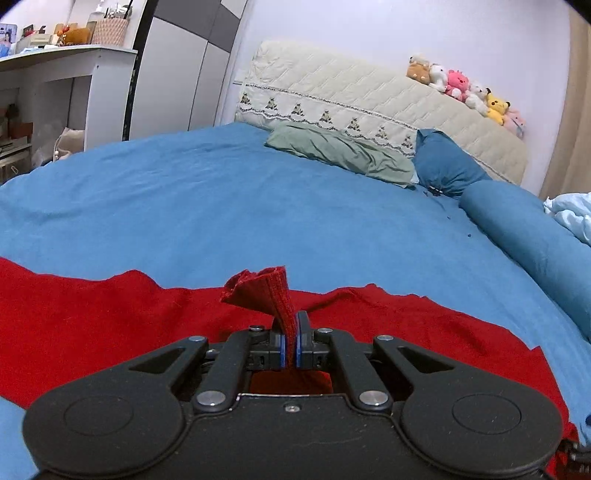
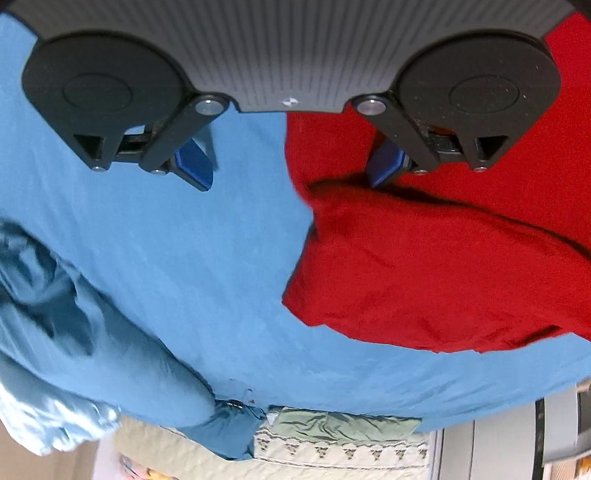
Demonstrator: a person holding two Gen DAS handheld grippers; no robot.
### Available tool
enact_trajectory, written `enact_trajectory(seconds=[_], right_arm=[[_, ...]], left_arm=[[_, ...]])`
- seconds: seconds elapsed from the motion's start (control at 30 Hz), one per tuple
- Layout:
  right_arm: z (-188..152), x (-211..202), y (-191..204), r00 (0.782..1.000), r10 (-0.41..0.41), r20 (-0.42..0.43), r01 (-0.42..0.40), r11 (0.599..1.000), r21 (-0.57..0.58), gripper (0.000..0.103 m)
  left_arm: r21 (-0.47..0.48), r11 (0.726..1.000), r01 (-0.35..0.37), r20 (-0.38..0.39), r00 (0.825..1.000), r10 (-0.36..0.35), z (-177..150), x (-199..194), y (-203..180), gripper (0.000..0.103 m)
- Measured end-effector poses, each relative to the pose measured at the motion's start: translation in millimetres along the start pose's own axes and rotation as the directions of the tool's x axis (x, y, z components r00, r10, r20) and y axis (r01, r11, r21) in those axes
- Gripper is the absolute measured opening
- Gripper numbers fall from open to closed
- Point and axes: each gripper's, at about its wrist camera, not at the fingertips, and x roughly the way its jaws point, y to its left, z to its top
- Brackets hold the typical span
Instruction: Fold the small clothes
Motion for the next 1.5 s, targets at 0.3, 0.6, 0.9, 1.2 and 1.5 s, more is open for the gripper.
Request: enact_trajectory(seconds=[0.3,0.6,0.9,1.2,1.5], right_arm=[[-4,4,-20,0.994,-0.093,-0.053,0.093,0.996,0.0,0.103],[12,-33,-15,0.997,0.067,-0.039,-0.07,0.994,-0.082,0.103],[20,3,48,0.971,0.237,-0.02,-0.238,0.97,-0.054,0.103],[38,13,19,0.96,0.277,0.044,-0.28,0.951,0.132,0.103],[89,117,9,0.973,0.226,-0.038,-0.2,0.919,0.339,0.103]], left_arm=[[0.068,0.998,0.006,-0.06,0.998,-0.002,-18,-1,14,0.006],[0.198,0.978,-0.056,-0.019,0.998,0.061,-30,-57,27,0.041],[0.216,0.976,0.035,-0.118,0.993,-0.009,-20,-7,1,0.06],[0.229,0.972,0.046,-0.189,0.982,-0.002,-36,0,16,0.061],[0.226,0.972,0.063,-0.202,0.979,-0.016,-33,7,14,0.063]])
